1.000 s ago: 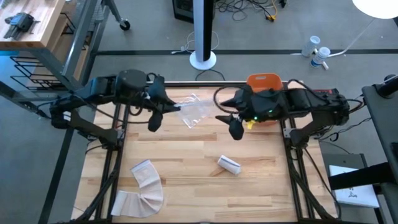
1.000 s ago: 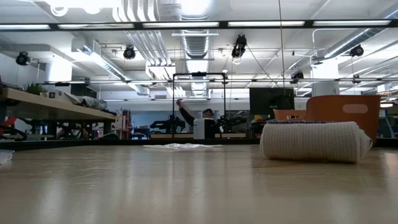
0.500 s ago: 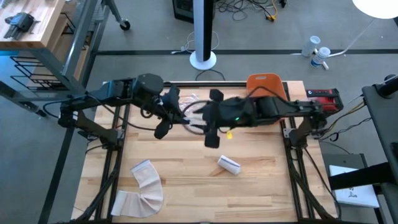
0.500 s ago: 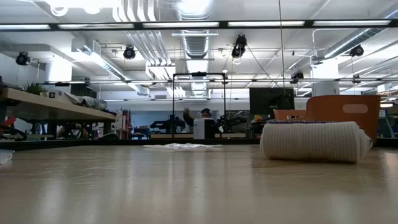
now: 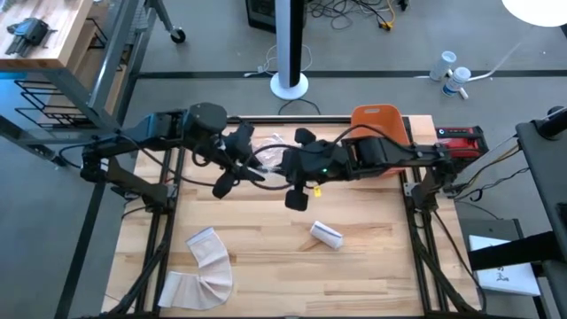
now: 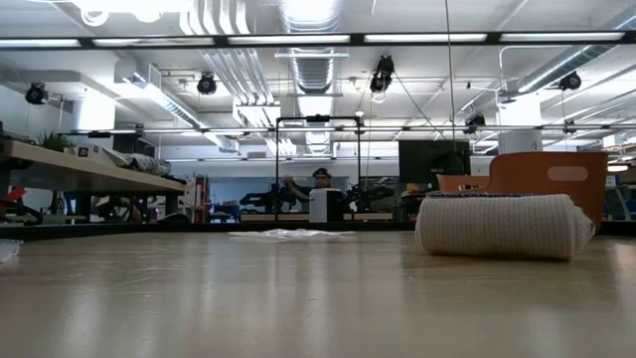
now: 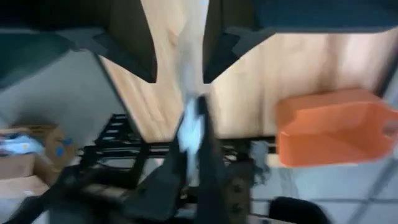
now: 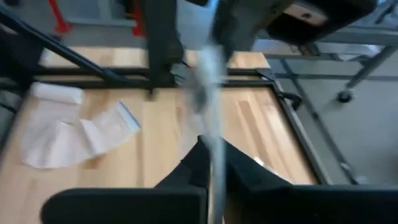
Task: Roll bandage
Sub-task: Open the transparent zip bag
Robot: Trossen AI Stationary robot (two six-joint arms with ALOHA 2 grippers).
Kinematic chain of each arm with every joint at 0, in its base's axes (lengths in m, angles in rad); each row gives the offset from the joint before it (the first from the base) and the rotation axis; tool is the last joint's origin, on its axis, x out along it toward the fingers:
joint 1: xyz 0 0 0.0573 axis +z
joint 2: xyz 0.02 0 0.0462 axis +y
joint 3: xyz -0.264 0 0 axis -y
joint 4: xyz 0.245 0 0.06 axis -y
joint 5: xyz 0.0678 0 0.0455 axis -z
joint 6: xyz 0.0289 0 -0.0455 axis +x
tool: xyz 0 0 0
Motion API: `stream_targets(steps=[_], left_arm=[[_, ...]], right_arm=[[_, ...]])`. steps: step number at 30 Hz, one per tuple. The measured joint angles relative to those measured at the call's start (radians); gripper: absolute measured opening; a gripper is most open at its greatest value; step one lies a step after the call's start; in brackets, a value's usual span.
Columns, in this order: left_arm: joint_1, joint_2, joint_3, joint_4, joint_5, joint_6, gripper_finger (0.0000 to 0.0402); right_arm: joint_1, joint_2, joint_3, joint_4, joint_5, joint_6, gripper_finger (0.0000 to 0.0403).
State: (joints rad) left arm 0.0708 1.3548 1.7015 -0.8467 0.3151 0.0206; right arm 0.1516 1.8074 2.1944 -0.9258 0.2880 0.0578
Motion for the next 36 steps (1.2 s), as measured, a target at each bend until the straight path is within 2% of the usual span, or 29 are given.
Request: stream_targets(steps=[2,6,12,18,24,27,36], left_arm=[[0.000,-0.012,0.004,0.003,-0.044,0.028,0.0125],[0.000,-0.026,0.005,0.044,-0.067,0.049,0.0149],[0.000,-0.027,0.005,0.092,-0.069,0.049,0.0149],[0.000,-0.027,0.005,0.128,-0.046,0.046,0.0109],[0.000,-0.023,0.005,0.126,-0.013,0.044,0.0010],[0.000,-0.023,0.005,0.131,-0.016,0.041,0.0010],[0.000,-0.023,0.004,0.130,-0.016,0.041,0.0001]], right_arm=[[0.001,-0.003,0.018,-0.013,-0.008,0.022,0.0013],[0.000,-0.004,0.050,-0.040,-0.039,0.045,0.0003],[0.001,-0.003,0.057,-0.049,-0.065,0.083,0.0001],[0.001,-0.003,0.056,-0.044,-0.114,0.102,0.0001],[0.001,-0.003,0.056,-0.034,-0.114,0.107,0.0003],[0.001,-0.003,0.056,-0.032,-0.115,0.110,0.0014],[0.000,-0.003,0.056,0.050,-0.111,0.116,0.0082]])
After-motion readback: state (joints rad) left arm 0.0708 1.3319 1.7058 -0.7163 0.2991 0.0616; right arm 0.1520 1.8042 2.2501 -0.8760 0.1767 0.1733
